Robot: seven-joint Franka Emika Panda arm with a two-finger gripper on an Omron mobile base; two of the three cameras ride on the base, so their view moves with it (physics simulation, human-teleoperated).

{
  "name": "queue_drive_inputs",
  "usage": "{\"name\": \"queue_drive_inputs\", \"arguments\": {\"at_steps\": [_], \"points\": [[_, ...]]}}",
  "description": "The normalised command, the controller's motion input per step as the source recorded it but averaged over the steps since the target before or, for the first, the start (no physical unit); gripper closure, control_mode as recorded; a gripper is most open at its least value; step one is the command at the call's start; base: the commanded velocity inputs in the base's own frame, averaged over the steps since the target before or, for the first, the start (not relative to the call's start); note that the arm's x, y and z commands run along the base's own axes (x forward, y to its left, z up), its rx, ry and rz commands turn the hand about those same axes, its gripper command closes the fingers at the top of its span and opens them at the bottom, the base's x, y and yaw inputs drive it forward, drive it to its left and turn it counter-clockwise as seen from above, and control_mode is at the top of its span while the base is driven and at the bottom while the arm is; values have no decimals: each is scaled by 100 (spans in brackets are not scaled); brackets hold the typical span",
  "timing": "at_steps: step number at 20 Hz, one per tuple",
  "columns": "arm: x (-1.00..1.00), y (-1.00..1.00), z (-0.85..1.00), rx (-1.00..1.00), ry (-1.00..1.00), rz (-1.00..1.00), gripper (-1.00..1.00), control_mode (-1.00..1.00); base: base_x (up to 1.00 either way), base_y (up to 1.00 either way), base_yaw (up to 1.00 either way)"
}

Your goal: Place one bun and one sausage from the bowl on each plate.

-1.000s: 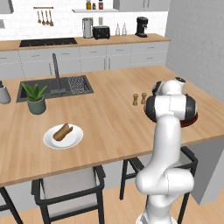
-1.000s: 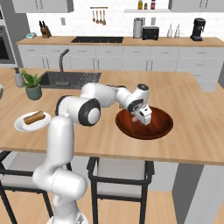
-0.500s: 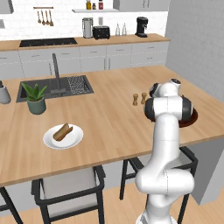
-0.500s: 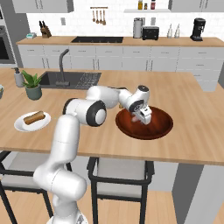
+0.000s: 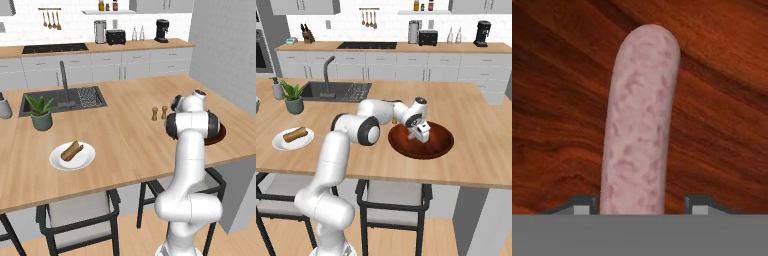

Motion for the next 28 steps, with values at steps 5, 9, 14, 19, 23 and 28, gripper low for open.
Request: {"name": "queue_drive_inputs", "arguments": {"at_steps": [5,9,14,19,23,28], "points": [[-81,-2,-36,0,0,0,100,-100,0,0,0],[-100,-2,45,3,-10,-1,100,-100,0,0,0],[-86,28,100,0,-19,0,100,-100,0,0,0],[-64,93,100,0,-11,0,100,-100,0,0,0],[-37,100,80,-6,0,0,100,-100,0,0,0],[-27,100,53,-7,2,0,100,-100,0,0,0]]}}
